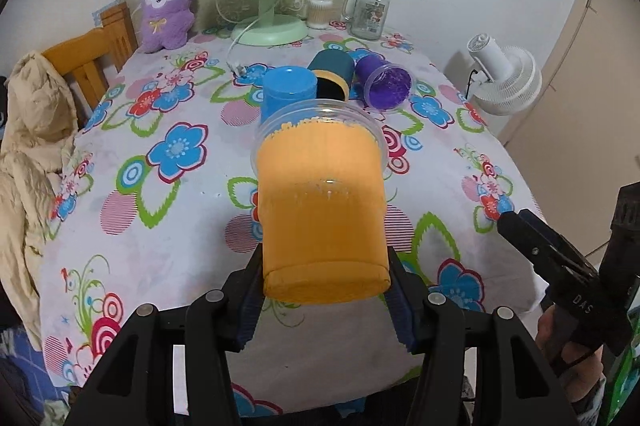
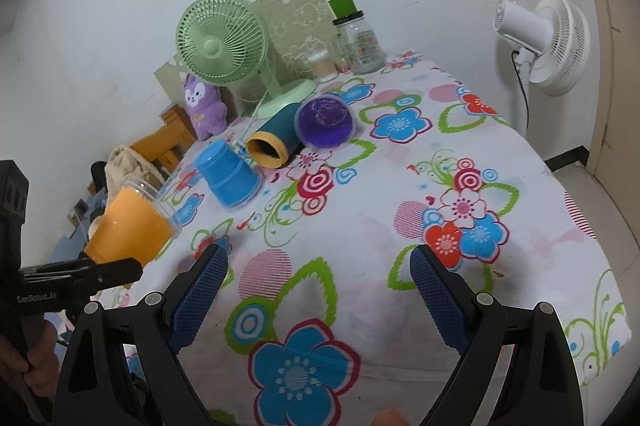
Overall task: Flip cup upside down
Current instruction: 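Lower the orange cups upside down onto the tablecloth with the left gripper and open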
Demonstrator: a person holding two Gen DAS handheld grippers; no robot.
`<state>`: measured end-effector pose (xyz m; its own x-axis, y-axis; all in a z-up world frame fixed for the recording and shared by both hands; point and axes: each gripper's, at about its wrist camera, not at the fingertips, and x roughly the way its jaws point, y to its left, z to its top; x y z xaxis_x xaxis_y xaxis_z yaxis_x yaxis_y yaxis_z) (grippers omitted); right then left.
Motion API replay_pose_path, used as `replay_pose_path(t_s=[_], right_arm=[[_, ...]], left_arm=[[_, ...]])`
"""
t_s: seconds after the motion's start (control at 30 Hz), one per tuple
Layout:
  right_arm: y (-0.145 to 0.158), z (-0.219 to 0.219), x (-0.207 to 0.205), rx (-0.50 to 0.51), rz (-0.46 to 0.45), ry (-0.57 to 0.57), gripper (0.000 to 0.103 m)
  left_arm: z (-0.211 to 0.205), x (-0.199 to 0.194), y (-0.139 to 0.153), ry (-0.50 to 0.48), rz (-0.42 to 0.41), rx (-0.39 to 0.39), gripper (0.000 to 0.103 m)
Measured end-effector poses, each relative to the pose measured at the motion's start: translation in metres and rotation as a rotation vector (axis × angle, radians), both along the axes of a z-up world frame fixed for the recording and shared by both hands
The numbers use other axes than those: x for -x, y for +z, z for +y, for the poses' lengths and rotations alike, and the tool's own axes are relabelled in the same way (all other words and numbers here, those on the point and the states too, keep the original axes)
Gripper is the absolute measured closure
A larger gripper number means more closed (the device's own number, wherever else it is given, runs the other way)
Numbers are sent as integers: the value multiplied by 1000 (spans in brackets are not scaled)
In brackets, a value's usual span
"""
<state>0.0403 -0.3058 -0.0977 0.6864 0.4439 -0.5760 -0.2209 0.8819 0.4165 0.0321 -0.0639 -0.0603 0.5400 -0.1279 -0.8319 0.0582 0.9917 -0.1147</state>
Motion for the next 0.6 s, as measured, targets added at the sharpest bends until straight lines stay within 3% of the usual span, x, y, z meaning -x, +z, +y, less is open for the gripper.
replay_pose_path(t_s=[0.6], right_arm=[[-3, 2, 2, 4, 19, 12, 9]], left_arm=[[-5, -7, -10, -13, 37, 13, 47]])
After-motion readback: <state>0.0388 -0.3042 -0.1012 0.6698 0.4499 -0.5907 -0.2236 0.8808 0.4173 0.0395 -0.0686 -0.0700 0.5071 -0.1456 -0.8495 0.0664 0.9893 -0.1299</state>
